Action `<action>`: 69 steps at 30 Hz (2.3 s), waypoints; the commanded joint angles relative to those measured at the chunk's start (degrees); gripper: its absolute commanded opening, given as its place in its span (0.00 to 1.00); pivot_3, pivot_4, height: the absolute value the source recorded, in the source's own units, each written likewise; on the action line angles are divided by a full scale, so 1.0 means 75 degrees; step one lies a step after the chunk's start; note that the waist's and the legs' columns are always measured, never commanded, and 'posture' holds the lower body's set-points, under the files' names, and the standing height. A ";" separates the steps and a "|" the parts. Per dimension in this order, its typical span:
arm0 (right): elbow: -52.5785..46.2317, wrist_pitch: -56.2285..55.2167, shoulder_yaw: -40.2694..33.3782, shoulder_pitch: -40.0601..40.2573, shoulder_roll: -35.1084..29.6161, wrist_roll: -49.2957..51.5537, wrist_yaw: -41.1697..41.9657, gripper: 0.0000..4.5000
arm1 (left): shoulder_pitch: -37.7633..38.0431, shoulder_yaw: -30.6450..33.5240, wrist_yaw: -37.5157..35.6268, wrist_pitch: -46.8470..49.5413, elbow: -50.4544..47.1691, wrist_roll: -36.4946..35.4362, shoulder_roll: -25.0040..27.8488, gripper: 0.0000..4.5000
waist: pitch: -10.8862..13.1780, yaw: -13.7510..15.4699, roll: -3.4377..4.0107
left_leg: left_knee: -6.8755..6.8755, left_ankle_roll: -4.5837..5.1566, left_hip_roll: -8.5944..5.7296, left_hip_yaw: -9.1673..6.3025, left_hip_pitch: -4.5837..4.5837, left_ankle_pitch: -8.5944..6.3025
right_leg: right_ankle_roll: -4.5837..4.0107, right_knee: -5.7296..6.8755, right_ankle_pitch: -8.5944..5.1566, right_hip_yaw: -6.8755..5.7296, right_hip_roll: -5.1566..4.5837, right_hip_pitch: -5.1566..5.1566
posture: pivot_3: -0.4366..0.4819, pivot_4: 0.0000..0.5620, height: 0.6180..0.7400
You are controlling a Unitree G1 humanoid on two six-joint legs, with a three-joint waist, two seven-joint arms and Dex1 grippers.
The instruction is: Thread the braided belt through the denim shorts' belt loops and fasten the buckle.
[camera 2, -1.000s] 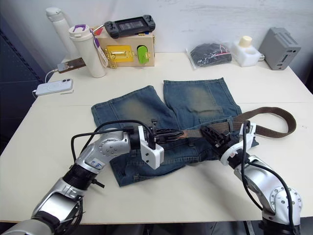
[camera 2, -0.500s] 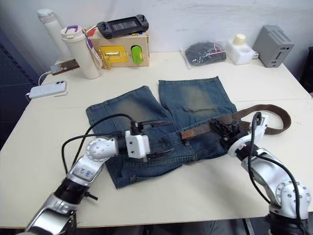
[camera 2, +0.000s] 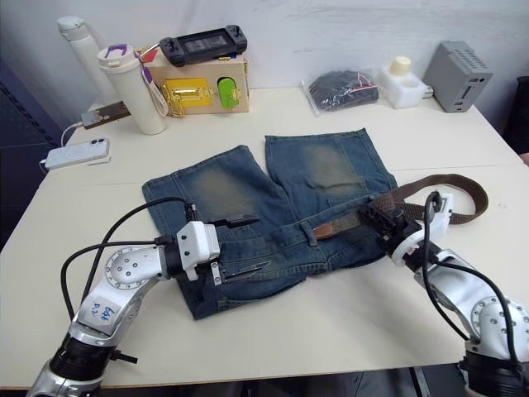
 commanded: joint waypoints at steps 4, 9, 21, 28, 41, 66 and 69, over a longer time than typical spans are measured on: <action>-0.0537 0.0101 0.0510 -0.0293 0.0345 -0.0415 0.0036 0.00 | 0.0042 0.0102 0.0085 0.0035 -0.0424 -0.0065 -0.0032 0.99 | 0.0002 0.0013 0.0003 | 0.0001 0.0000 0.0000 -0.0001 0.0000 0.0000 | 0.0000 -0.0001 0.0000 0.0000 0.0000 0.0000 | 0.48 0.27 0.22; -0.0671 0.0250 0.0980 -0.0286 0.0565 -0.0572 -0.0031 0.00 | -0.0190 -0.0239 0.0262 -0.0976 0.0026 0.1031 0.0082 0.99 | 0.0003 0.0003 0.0004 | -0.0001 0.0000 0.0000 0.0001 0.0001 0.0000 | -0.0001 -0.0002 0.0000 0.0000 0.0000 0.0000 | 0.48 0.27 0.22; -0.0712 0.0292 0.1290 -0.0253 0.0899 -0.0400 -0.0405 0.00 | -0.1276 -0.0930 0.0924 -0.4294 0.1831 0.3584 0.0240 0.99 | 0.0003 0.0082 0.0005 | -0.0002 0.0000 0.0000 0.0009 0.0003 0.0000 | 0.0000 -0.0004 0.0000 0.0000 -0.0002 -0.0001 | 0.48 0.27 0.22; -0.0776 0.0234 0.1257 -0.0184 0.0923 -0.0371 -0.0472 0.00 | -0.1425 -0.1119 0.0804 -0.4765 0.2173 0.3713 0.0136 0.48 | 0.0002 0.0056 0.0005 | -0.0002 0.0000 -0.0001 0.0008 0.0004 0.0000 | 0.0000 -0.0002 0.0000 0.0000 -0.0001 -0.0001 | 0.48 0.27 0.22; -0.0926 0.0091 0.1010 -0.0166 0.0834 -0.0017 -0.0653 0.00 | -0.1529 -0.1158 0.0839 -0.4889 0.2421 0.3929 0.0103 0.01 | 0.0002 0.0006 0.0005 | -0.0004 0.0000 -0.0001 0.0004 0.0003 0.0000 | 0.0000 -0.0001 0.0000 -0.0001 -0.0001 -0.0001 | 0.48 0.27 0.22; -0.1763 -0.4251 0.3396 0.1429 -0.4559 -1.2675 0.6330 0.88 | -0.1275 -0.1088 0.0904 -0.4688 0.2467 0.3678 -0.0127 0.00 | 0.0012 0.0132 0.0003 | -0.0034 -0.0001 0.0008 0.0030 0.0013 0.0007 | 0.0014 -0.0073 0.0006 -0.0027 -0.0013 0.0018 | 0.48 0.27 0.22; -0.1386 -0.4217 0.3445 0.1467 -0.4111 -1.2891 0.6444 0.63 | -0.1205 -0.1058 0.0890 -0.4704 0.2423 0.3657 -0.0069 0.00 | 0.0002 0.0180 -0.0014 | -0.0031 -0.0003 0.0009 0.0031 0.0017 0.0008 | 0.0014 -0.0069 0.0006 -0.0026 -0.0011 0.0018 | 0.48 0.27 0.22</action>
